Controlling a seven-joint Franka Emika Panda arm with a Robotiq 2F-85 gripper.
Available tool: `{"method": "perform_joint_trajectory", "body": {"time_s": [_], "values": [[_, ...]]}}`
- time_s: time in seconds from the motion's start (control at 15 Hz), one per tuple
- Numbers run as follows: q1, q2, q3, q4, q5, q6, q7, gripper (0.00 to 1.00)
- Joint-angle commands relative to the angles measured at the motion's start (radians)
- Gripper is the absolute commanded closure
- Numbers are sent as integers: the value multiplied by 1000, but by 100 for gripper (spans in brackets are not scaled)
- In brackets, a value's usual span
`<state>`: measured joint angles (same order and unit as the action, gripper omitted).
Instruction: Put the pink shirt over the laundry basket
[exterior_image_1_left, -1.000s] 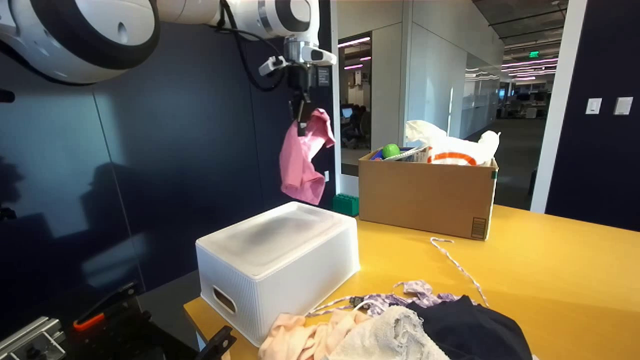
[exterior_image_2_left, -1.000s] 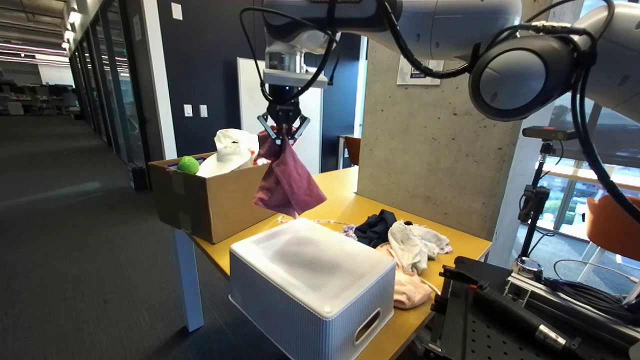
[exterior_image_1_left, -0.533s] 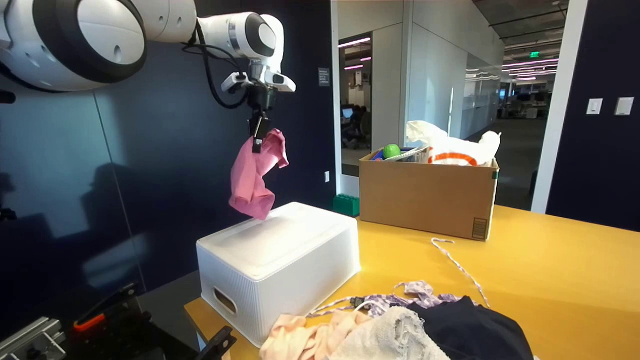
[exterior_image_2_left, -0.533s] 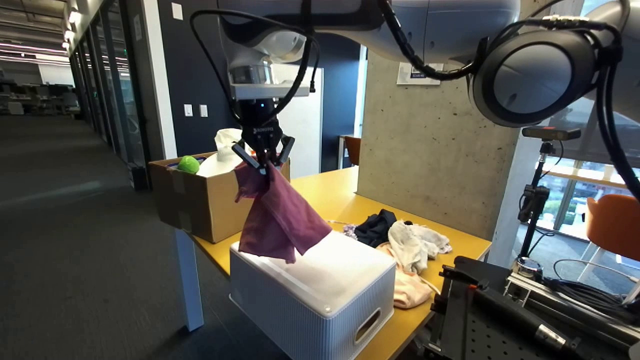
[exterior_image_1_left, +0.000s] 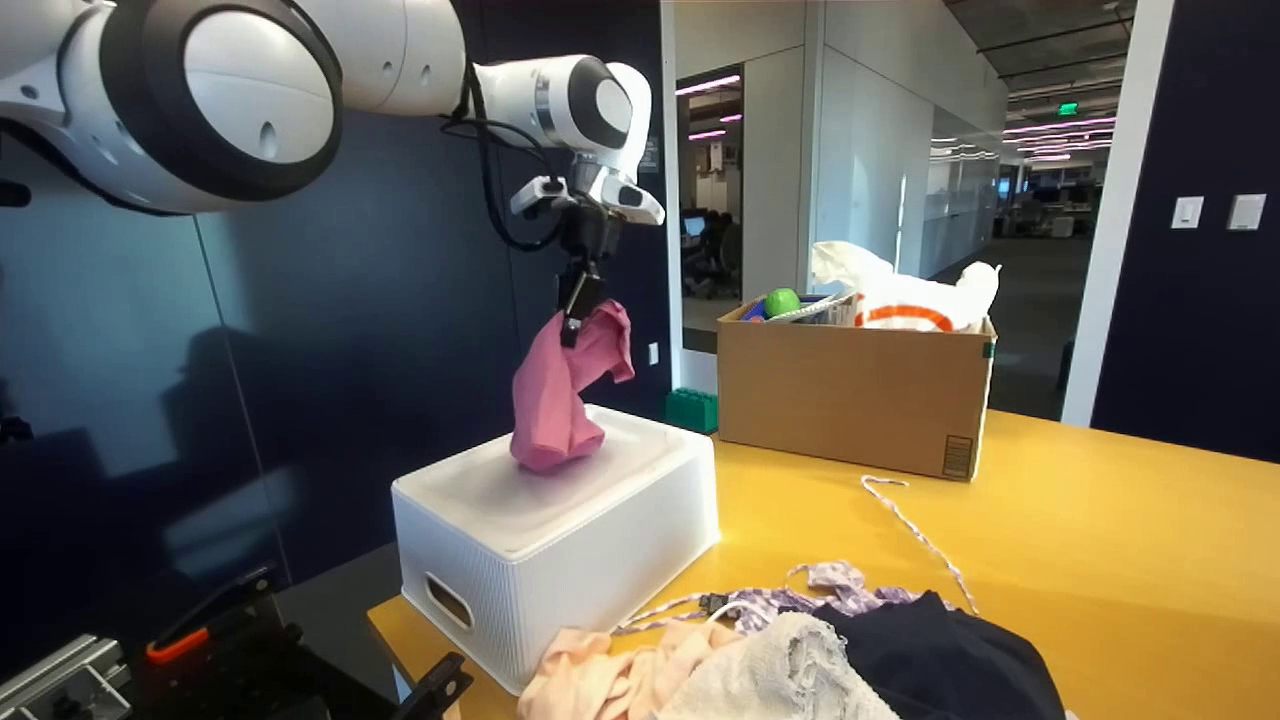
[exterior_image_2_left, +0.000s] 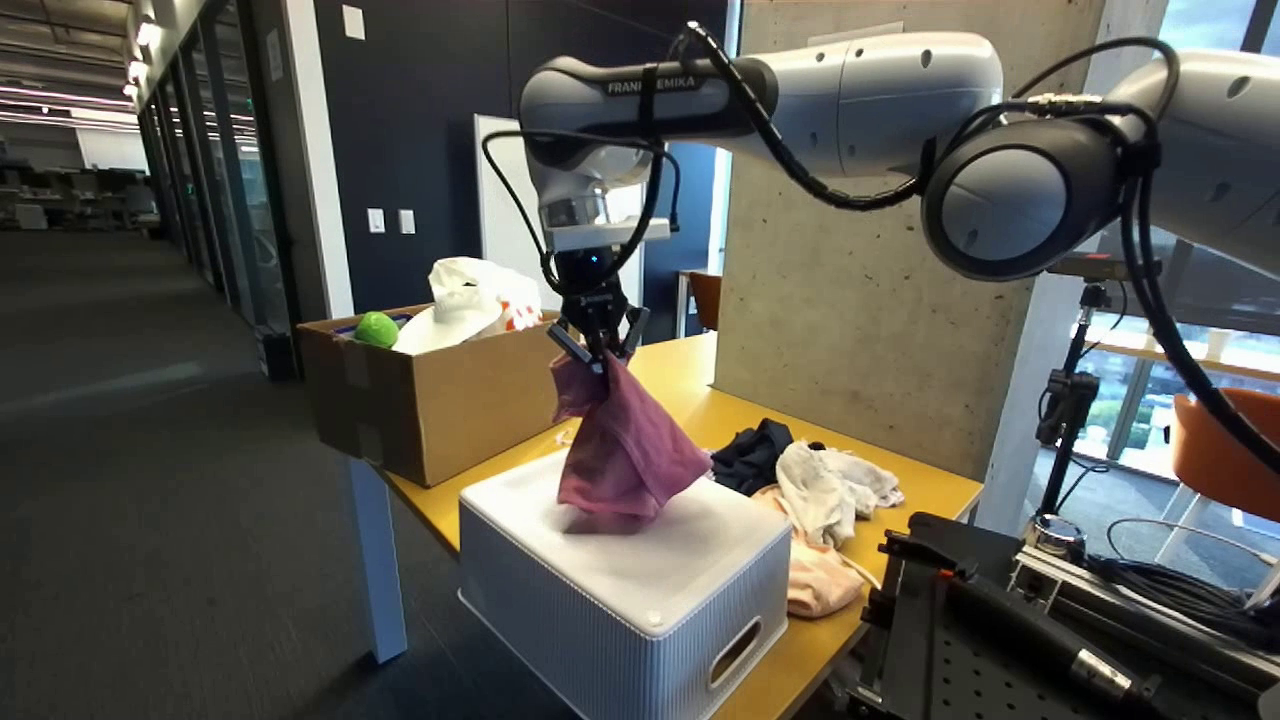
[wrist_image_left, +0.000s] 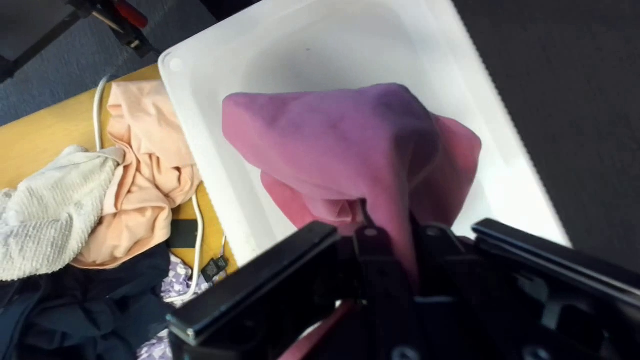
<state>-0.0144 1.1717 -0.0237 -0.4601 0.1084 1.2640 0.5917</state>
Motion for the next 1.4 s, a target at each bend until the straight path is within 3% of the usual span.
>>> {"method": "perform_joint_trajectory", "body": {"time_s": [0.0, 0.27, 0.33, 0.4, 1.0, 1.33], "values": [[-62, 71, 28, 36, 32, -66, -77, 98], [-90, 117, 33, 43, 46, -107, -123, 98], [-92, 120, 34, 45, 50, -114, -127, 66], [-96, 118, 36, 43, 57, -120, -131, 65], [-194, 4, 41, -18, 119, -122, -113, 2], [-310, 4, 45, -5, 161, -99, -133, 0]]}}
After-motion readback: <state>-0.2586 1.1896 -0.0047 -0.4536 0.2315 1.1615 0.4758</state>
